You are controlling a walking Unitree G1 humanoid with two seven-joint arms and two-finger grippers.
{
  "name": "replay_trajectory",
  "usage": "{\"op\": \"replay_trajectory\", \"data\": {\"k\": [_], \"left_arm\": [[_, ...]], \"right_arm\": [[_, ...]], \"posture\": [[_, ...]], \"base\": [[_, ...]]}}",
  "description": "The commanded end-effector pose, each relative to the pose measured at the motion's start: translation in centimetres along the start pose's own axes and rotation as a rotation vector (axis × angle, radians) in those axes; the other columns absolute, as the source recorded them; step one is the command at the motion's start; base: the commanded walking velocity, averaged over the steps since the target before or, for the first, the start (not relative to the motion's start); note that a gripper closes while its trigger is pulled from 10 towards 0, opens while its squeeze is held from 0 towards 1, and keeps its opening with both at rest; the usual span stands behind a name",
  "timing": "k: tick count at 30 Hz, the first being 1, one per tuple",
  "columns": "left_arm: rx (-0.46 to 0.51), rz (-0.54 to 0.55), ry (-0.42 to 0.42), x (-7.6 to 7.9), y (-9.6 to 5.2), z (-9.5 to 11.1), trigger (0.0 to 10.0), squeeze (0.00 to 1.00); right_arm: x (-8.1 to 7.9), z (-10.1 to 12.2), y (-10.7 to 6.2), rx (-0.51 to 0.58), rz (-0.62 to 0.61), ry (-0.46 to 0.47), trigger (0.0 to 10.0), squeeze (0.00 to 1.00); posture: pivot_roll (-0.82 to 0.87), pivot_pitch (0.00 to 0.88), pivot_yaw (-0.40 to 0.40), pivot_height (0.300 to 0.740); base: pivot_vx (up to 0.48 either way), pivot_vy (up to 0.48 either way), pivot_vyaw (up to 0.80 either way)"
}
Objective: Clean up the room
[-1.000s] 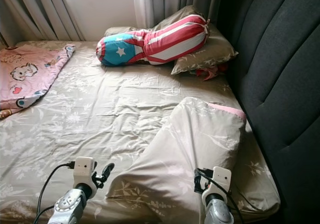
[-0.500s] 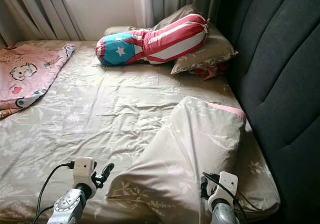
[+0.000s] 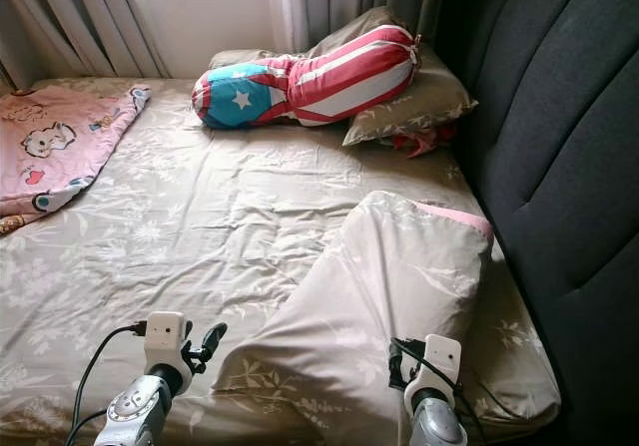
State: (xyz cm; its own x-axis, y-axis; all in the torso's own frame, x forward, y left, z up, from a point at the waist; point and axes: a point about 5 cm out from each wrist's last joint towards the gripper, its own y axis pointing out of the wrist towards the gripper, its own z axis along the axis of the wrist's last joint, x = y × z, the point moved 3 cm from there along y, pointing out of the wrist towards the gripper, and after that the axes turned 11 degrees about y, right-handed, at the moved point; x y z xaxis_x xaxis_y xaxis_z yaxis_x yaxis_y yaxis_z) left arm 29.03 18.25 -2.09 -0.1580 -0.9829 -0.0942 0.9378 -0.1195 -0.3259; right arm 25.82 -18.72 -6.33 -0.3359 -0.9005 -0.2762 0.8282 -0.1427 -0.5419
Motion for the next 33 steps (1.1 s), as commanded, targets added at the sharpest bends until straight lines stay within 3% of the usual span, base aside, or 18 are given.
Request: {"op": "replay_trajectory", "data": {"k": [1,9,33], "left_arm": [[0.0,-0.003,0.003,-0.2,-0.04,0.03,10.0,0.0],[-0.003,-0.002,-0.001,-0.23,0.04,0.05,10.0,0.0],[-0.005,-0.002,-0.006,-0.15,0.11,0.04,10.0,0.0]], "right_arm": [[0.33,-0.08,-0.08,-0.001,-0.012,-0.006,10.0,0.0],[0.03,0.01,0.01,-0.001,-0.007,-0.009,10.0,0.0],[-0.39,-0.01,0.11,-0.01,0.008,-0.01,10.0,0.0]], "posture": [[-0.01,0.053,-0.02,0.711],[0.0,0.052,-0.019,0.677],[0.0,0.043,-0.021,0.673]], "base": [[0.0,0.0,0.0],[0.0,0.0,0.0],[0.0,0.0,0.0]]}}
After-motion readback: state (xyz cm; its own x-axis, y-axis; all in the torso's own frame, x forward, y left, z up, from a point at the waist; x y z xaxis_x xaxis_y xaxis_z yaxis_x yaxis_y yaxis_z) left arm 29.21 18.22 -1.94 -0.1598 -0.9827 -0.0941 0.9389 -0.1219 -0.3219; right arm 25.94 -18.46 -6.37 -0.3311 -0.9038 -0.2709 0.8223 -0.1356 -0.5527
